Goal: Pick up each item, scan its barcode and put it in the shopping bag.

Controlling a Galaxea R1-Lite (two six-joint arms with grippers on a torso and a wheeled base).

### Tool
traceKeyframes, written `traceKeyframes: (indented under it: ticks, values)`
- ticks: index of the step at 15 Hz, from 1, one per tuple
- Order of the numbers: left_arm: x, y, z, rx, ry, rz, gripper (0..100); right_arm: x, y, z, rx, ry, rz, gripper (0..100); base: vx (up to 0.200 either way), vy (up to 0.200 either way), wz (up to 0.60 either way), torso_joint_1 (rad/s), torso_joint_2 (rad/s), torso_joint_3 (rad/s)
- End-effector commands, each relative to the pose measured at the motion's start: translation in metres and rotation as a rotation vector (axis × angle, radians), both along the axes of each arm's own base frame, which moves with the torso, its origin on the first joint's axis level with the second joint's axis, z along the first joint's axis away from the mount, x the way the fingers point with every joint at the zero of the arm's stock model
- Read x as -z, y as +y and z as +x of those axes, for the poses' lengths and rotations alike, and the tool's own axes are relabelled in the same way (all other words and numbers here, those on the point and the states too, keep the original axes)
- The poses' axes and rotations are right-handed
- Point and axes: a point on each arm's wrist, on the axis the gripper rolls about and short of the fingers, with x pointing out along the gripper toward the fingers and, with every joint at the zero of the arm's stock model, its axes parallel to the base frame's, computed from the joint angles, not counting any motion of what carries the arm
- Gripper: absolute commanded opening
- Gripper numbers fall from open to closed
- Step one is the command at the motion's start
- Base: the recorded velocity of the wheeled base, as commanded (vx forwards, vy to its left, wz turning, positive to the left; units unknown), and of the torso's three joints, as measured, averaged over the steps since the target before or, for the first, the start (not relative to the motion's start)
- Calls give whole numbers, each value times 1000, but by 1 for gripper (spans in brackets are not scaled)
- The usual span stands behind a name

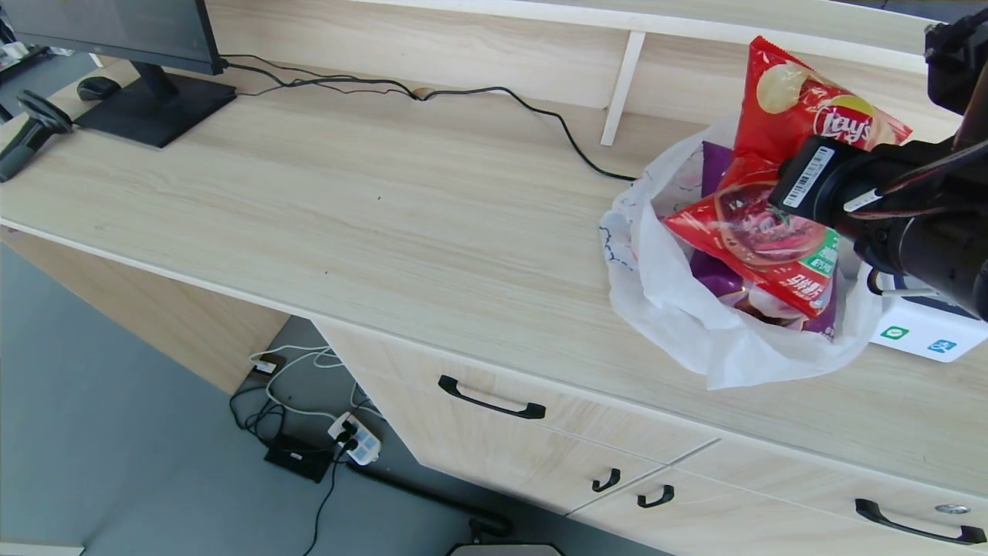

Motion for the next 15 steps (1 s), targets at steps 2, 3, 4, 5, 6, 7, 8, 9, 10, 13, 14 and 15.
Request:
traceKeyframes:
  ticks: [2, 3, 4, 5, 6, 7, 8, 9, 10, 13, 14, 15]
  values:
    - [0, 0, 0, -1, 2, 0, 100, 8, 4, 3, -16, 23, -13, 0, 0, 0, 0, 0, 0, 0]
    - [0, 0, 0, -1, 1, 0, 100, 7, 5, 2, -22, 15, -4, 100, 0, 0, 0, 0, 0, 0]
    - [0, 0, 0, -1, 2, 0, 100, 4, 6, 2, -40, -11, 22, 100, 0, 0, 0, 0, 0, 0]
    - [0, 0, 0, -1, 2, 0, 100, 3, 6, 2, -51, -29, 34, 100, 0, 0, 0, 0, 0, 0]
    - [0, 0, 0, -1, 2, 0, 100, 3, 6, 3, -51, -33, 36, 100, 0, 0, 0, 0, 0, 0]
    - [0, 0, 0, -1, 2, 0, 100, 2, 6, 3, -51, -35, 38, 100, 0, 0, 0, 0, 0, 0]
    - [0, 0, 0, -1, 2, 0, 100, 2, 6, 3, -51, -34, 37, 100, 0, 0, 0, 0, 0, 0]
    - [0, 0, 0, -1, 2, 0, 100, 3, 6, 3, -51, -34, 37, 100, 0, 0, 0, 0, 0, 0]
    - [0, 0, 0, -1, 2, 0, 100, 2, 6, 3, -49, -37, 39, 100, 0, 0, 0, 0, 0, 0]
    - [0, 0, 0, 0, 2, -2, 100, -5, 4, -1, -40, -57, 45, 100, 0, 0, 0, 0, 0, 0]
    - [0, 0, 0, 0, 2, -2, 100, -7, -1, -7, -33, -74, 54, 100, 0, 0, 0, 0, 0, 0]
    - [0, 0, 0, 0, 2, -2, 100, -11, -5, -14, -31, -96, 49, 100, 0, 0, 0, 0, 0, 0]
